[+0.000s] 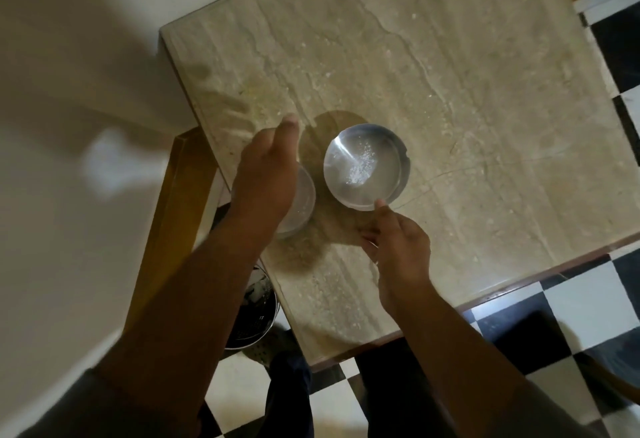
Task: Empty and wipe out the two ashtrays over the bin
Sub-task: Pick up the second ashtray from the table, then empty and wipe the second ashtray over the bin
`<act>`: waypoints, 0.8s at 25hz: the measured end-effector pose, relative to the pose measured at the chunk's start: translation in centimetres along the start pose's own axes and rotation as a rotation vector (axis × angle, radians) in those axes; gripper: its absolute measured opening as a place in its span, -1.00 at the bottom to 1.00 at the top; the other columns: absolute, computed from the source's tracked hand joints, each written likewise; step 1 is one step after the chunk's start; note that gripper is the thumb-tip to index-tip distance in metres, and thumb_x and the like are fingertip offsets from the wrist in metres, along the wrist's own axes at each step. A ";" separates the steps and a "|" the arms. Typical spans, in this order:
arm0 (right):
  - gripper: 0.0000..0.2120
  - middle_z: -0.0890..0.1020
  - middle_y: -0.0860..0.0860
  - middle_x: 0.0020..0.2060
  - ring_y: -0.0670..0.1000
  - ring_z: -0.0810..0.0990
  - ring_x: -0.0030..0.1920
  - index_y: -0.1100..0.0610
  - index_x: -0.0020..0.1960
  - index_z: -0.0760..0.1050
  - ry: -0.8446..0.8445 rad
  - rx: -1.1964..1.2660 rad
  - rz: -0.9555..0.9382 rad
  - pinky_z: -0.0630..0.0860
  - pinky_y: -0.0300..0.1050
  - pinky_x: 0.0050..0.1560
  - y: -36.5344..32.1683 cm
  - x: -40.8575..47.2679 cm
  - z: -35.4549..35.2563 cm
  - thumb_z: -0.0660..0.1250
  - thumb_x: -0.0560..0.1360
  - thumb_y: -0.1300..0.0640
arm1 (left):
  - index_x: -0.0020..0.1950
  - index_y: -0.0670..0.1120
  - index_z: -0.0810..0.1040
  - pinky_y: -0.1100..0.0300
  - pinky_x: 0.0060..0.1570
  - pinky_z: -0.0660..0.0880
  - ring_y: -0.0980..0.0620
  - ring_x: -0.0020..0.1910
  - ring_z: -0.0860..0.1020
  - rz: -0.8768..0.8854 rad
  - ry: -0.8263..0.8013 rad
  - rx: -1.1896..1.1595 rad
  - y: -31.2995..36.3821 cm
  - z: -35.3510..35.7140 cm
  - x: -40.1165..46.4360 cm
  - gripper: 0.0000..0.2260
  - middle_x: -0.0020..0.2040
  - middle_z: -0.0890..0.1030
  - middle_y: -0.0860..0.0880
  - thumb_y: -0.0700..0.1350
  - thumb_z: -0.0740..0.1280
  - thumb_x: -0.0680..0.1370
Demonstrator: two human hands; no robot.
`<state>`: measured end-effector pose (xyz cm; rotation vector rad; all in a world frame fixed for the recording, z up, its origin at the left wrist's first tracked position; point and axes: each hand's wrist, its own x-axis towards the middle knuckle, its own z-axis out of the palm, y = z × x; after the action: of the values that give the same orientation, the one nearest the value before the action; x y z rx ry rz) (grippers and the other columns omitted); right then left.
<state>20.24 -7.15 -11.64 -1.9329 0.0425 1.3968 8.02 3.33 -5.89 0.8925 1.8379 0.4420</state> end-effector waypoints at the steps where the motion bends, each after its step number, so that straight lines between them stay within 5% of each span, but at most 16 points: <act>1: -0.79 0.72 0.15 -0.15 0.15 0.72 -0.02 0.09 -0.17 0.65 0.020 0.024 0.011 0.66 0.08 0.10 -0.5 0.7 -0.3 0.37 0.55 0.00 | 0.12 0.03 0.58 -0.11 0.35 0.41 -0.05 0.24 0.53 0.011 -0.044 0.065 0.7 0.8 0.8 -0.60 0.18 0.59 0.00 0.26 0.11 0.59; 6: -0.73 0.73 0.18 -0.05 0.14 0.74 -0.06 0.24 0.16 0.59 0.012 0.023 0.030 0.67 0.10 0.08 -2.2 3.6 -1.4 0.32 0.58 0.08 | -0.17 -0.26 0.49 -0.13 0.17 0.45 -0.35 0.14 0.55 0.226 -0.197 0.365 3.4 4.8 4.1 -0.50 0.00 0.59 -0.36 0.16 0.09 0.61; 10: -0.76 0.71 0.16 0.03 0.10 0.75 -0.06 0.26 0.23 0.55 -0.048 0.029 0.062 0.69 0.01 0.04 -3.0 4.2 -1.3 0.26 0.60 0.26 | -0.22 -0.12 0.49 0.02 0.05 0.44 -0.16 0.03 0.56 0.079 -0.295 0.403 3.3 6.1 4.7 -0.57 -0.08 0.59 -0.14 0.16 0.10 0.62; 14: -0.78 0.70 0.17 0.03 0.10 0.73 -0.03 0.27 0.20 0.56 -0.053 -0.009 0.054 0.68 0.02 0.05 -3.3 4.2 -0.8 0.23 0.60 0.30 | 0.21 -0.13 0.60 -0.09 0.32 0.44 -0.15 0.21 0.55 0.043 -0.316 0.363 2.4 6.7 4.1 -0.50 0.20 0.61 -0.11 0.20 0.11 0.57; 17: -0.80 0.69 0.13 -0.01 0.07 0.72 -0.05 0.20 0.11 0.57 -0.044 -0.035 0.027 0.69 -0.03 -0.01 -4.3 3.4 -1.0 0.20 0.58 0.31 | 0.15 -0.13 0.61 -0.06 0.29 0.44 -0.11 0.16 0.54 0.047 -0.278 0.325 3.1 6.1 3.6 -0.59 0.08 0.58 -0.05 0.13 0.13 0.62; 20: -0.85 0.71 0.09 -0.05 0.05 0.74 -0.09 0.15 0.05 0.58 -0.078 -0.082 -0.035 0.69 -0.12 -0.08 -5.4 1.9 -1.2 0.25 0.57 0.28 | -0.15 -0.06 0.56 0.01 0.06 0.46 -0.08 -0.03 0.54 0.036 -0.246 0.195 3.6 3.4 2.6 -0.67 -0.14 0.56 -0.02 0.11 0.15 0.62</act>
<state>24.27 -3.23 -10.12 -1.9348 -0.0868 1.4695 11.88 7.32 -6.67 1.0642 1.6591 0.1670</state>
